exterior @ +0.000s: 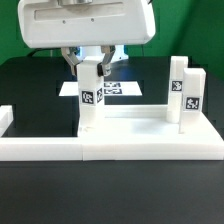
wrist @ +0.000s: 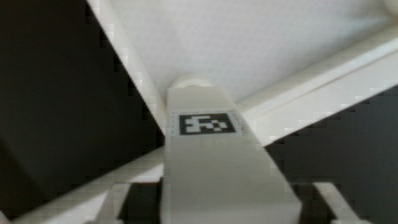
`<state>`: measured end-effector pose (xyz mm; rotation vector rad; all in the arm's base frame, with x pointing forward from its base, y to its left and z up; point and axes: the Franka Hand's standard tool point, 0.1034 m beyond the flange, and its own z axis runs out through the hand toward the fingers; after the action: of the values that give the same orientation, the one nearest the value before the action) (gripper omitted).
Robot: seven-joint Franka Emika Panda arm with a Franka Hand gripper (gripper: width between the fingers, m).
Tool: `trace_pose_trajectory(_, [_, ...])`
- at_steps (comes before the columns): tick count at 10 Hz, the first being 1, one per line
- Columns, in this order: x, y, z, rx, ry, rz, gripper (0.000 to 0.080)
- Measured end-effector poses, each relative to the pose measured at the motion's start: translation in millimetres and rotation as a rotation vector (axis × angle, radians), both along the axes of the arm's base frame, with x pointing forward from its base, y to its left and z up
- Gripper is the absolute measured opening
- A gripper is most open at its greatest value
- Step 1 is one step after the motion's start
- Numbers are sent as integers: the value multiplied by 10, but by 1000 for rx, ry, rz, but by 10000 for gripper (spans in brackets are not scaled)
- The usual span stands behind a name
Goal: Assemble desk
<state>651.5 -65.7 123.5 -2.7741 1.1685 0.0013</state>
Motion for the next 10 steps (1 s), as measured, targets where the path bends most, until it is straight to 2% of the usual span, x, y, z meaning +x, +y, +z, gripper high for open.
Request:
trace_pose_trajectory(1, [-23, 30, -10, 48, 33, -268, 300])
trace_pose_trajectory(3, [-19, 135, -20, 127, 90, -607, 299])
trace_pose_trajectory(4, [-7, 148, -28, 155, 100, -726, 299])
trace_pose_trajectory(5, [-8, 154, -31, 155, 102, -735, 299])
trace_pose_trajectory(6, [-10, 155, -35, 154, 98, -705, 299])
trace_pose_trajectory(8, [-11, 146, -50, 129, 46, -344, 542])
trace_pose_trajectory(9, [-29, 145, -79, 119, 14, -160, 542])
trace_pose_trajectory(10, [-66, 140, -107, 112, 2, -79, 627])
